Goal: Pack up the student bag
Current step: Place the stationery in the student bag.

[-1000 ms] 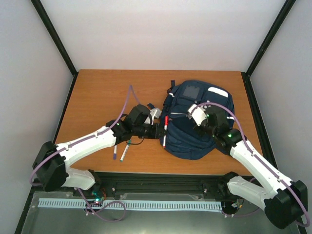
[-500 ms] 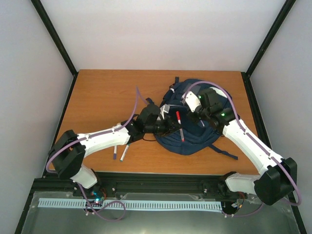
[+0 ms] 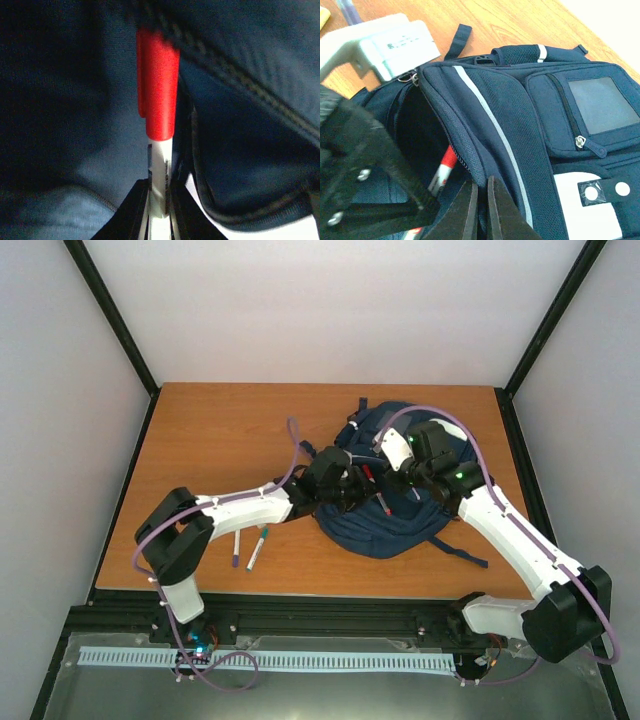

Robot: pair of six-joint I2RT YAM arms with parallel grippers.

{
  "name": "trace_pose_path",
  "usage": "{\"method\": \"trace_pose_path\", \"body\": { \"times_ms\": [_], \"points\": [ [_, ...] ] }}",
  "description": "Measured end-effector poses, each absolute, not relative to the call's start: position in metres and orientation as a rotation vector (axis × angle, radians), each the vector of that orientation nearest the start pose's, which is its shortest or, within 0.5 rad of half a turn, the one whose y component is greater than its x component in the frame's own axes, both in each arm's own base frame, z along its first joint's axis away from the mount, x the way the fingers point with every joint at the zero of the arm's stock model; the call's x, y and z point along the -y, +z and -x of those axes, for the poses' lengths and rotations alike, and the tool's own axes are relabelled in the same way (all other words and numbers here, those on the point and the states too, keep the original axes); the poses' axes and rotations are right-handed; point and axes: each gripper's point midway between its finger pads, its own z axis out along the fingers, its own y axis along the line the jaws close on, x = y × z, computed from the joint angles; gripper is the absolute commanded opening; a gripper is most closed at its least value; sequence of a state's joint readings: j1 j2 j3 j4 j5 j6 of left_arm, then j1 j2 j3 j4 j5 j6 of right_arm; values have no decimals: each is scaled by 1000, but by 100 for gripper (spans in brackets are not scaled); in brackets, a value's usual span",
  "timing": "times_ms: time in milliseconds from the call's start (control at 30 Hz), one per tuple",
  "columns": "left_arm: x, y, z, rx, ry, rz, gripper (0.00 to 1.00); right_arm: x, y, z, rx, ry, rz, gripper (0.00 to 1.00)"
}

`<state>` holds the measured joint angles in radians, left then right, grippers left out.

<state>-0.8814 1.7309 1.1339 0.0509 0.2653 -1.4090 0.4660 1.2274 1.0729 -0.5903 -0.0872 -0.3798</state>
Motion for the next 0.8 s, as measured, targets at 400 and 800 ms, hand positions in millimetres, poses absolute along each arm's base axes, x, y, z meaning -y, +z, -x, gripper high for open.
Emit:
{"method": "trace_pose_path", "body": {
  "times_ms": [400,800],
  "points": [
    [440,163,-331,-2439,-1470,650,43,-171,222,-322,-2087,124,960,3],
    [436,176,-287,-2542,-1459,398,58,-167,221,-320,-2078,98,967,3]
  ]
}}
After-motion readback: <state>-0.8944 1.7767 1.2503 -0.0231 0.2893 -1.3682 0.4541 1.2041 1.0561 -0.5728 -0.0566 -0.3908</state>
